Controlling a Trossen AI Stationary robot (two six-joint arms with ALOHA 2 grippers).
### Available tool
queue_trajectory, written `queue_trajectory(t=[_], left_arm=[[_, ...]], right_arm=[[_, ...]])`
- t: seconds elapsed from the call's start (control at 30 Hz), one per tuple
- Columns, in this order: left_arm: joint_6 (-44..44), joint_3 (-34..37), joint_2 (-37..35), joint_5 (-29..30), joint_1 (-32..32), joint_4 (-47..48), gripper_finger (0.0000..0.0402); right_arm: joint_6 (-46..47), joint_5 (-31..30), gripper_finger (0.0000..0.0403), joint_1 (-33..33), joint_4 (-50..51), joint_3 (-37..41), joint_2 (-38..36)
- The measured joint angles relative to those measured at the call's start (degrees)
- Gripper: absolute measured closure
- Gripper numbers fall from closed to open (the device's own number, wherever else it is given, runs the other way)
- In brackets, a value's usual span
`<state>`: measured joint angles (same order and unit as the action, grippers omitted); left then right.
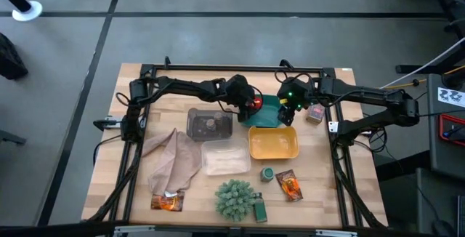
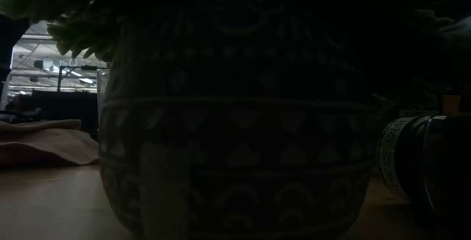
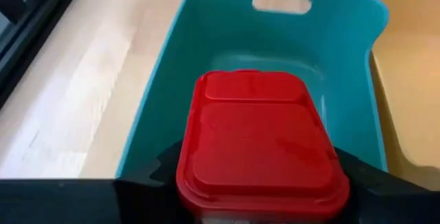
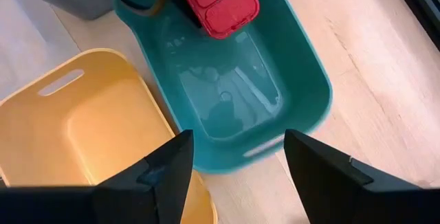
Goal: Sort spices by type
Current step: Put the left red seasoning can into the blue bin
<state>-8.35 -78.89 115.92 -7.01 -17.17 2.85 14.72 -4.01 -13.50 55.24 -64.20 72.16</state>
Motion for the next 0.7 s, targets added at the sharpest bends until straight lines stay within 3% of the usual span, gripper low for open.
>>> queue_trajectory(t=[0.5,0.7], left_arm=[[-0.68,0.00,0.00,0.15,0.00,-2.95,0.0192],[-2.15,0.00,0.00,0.16,0.00,-3.10,0.0192]], right_arm=[[0.08,0.00,0.0175,-0.01,-0.55,0.06,0.04],[0.15,-0.02,0.0175,-0.02,-8.52,3.23,0.17]])
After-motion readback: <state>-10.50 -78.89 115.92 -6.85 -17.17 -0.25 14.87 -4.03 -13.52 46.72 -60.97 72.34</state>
